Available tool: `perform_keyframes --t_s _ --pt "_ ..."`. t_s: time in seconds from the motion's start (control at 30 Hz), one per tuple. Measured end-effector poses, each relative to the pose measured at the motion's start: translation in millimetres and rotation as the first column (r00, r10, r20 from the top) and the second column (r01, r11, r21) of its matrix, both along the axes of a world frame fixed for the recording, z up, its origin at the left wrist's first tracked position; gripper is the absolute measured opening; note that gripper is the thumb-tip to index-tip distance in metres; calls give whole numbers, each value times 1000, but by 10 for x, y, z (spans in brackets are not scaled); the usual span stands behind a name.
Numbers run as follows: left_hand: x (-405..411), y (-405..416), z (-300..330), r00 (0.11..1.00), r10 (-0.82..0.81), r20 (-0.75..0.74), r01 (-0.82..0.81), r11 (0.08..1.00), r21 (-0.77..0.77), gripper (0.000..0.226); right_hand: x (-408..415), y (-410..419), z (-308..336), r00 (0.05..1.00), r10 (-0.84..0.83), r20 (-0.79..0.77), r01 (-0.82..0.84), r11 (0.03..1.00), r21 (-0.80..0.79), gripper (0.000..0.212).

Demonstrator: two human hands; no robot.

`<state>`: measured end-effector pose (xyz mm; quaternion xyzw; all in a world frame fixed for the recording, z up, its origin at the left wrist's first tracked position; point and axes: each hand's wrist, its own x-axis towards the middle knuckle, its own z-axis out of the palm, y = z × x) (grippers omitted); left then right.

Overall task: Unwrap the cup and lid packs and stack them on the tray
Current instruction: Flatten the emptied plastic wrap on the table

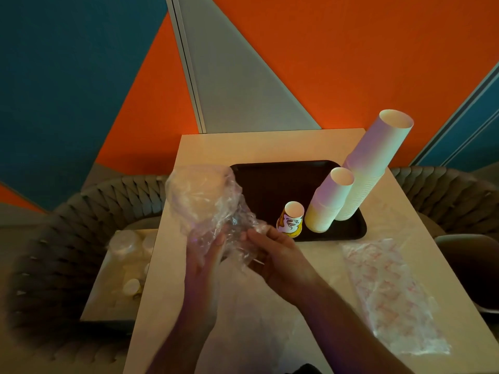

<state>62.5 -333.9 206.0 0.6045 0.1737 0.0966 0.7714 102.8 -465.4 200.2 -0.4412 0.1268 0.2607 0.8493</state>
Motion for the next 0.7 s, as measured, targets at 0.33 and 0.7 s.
perform_keyframes --t_s 0.33,0.7 --pt "48 581 -41 992 4 130 -5 1000 6 65 110 -351 112 913 -23 406 189 908 -373 46" --pt "-3 809 -18 986 -164 -9 164 984 69 20 63 -369 171 825 -205 527 371 900 -230 38"
